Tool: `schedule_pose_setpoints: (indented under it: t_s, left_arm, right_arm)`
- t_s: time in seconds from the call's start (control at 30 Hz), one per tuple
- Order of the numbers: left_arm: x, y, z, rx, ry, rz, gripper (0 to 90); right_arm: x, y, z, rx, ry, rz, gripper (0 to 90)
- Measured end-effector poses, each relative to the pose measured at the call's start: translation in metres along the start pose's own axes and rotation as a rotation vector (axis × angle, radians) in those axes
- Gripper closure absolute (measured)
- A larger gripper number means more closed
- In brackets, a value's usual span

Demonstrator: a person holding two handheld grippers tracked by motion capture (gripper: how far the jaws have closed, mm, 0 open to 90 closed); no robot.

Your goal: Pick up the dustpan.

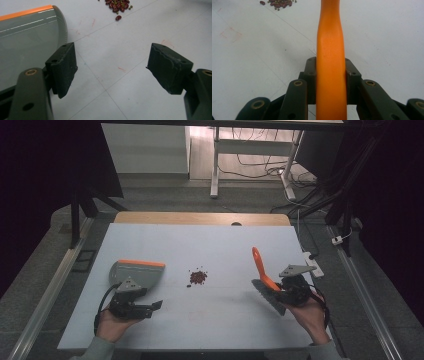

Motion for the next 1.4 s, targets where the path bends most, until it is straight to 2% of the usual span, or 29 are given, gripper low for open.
schedule_pose_setpoints:
  t_s: [0.77,1.03,1.17,1.4]
  left_arm:
    - [-0.003,0.003,-0.003,0.000,-0.023,0.009,24.7]
    - [-0.005,0.004,-0.004,-0.021,-0.031,0.041,24.7]
    - [-0.008,0.004,-0.005,-0.034,-0.030,0.075,24.6]
    - [-0.017,0.011,-0.003,-0.062,-0.040,0.111,23.8]
  right_arm:
    - [0.000,0.002,0.001,0.014,0.010,-0.002,70.9]
    - [-0.001,0.003,0.000,0.011,0.003,-0.006,70.9]
    - [-0.001,0.004,-0.001,0.013,0.008,-0.011,70.9]
    - [0.000,0.006,-0.003,0.023,0.003,-0.014,70.9]
Point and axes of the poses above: each handheld gripper's, and its own axes: y roughly backward along the jaws, x roughly out of its underside, z roughly to its left, the point moved 6 cm from there along -y, roughly forward along the jaws, and after that the axes turned 1 degree about y, right-handed, at the moved point
